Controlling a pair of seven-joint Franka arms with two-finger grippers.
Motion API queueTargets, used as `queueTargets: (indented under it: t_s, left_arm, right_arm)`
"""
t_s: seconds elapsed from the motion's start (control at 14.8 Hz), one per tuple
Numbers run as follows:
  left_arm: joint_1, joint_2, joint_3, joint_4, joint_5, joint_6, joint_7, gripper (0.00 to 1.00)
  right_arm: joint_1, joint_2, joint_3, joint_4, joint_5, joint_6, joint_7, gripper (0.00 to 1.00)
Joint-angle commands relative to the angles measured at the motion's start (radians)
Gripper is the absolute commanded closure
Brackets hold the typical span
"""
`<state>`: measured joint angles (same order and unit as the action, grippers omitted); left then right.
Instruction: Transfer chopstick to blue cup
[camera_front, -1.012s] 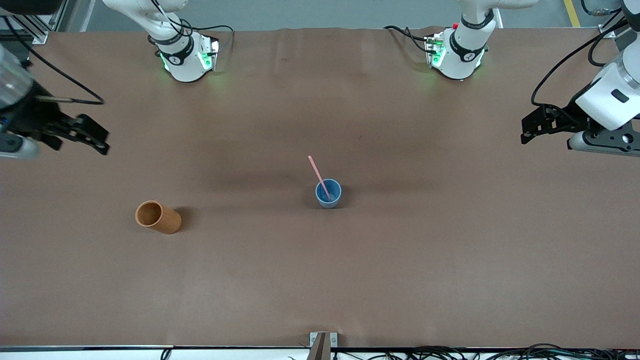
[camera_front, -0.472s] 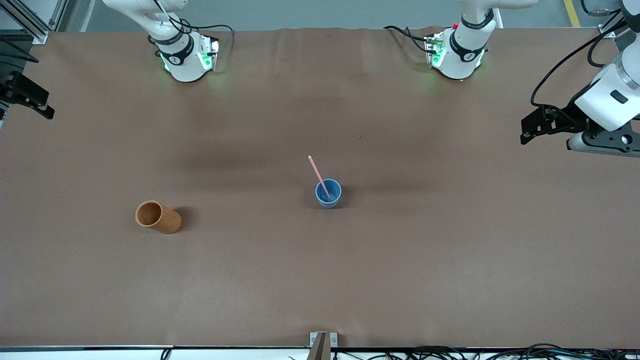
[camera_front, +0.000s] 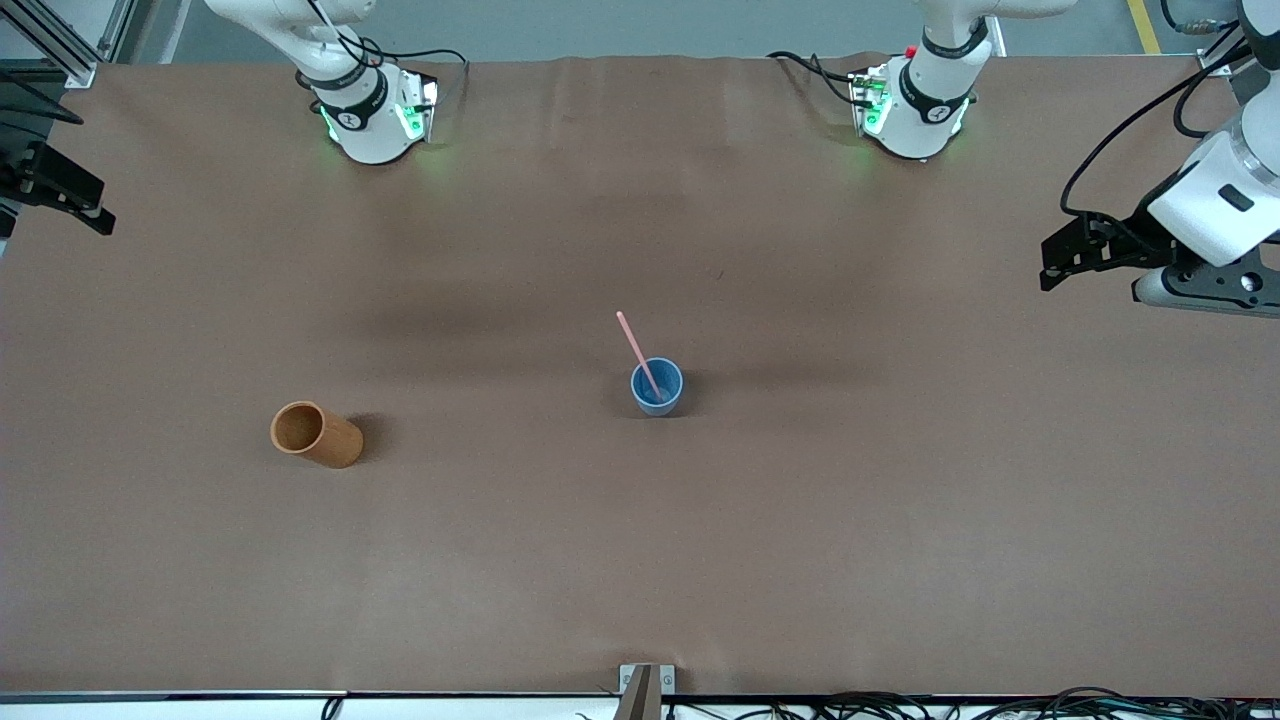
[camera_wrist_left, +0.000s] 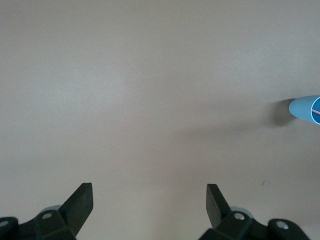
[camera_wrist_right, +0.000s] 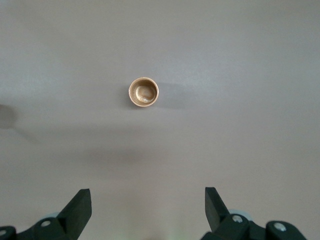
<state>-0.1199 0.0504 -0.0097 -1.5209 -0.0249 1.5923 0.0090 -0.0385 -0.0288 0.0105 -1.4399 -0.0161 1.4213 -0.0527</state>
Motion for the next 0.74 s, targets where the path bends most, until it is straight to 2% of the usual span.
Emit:
queueTargets:
  t_s: [0.0,0.13,0.67]
  left_arm:
    - [0.008,0.011,-0.004,0.024,-0.009,0.0,-0.003,0.0]
    - [0.008,0.009,-0.004,0.024,-0.01,0.0,-0.003,0.0]
    - [0.009,0.009,-0.004,0.024,-0.012,0.0,-0.001,0.0]
  right_arm:
    - [-0.006,-0.016,0.0,-0.013,0.005,-0.005,0.019,0.0]
    - [-0.004,-0.014,0.0,-0.014,0.011,-0.007,0.076,0.0]
    - [0.003,-0.013,0.002,-0.022,0.022,0.001,0.057,0.0]
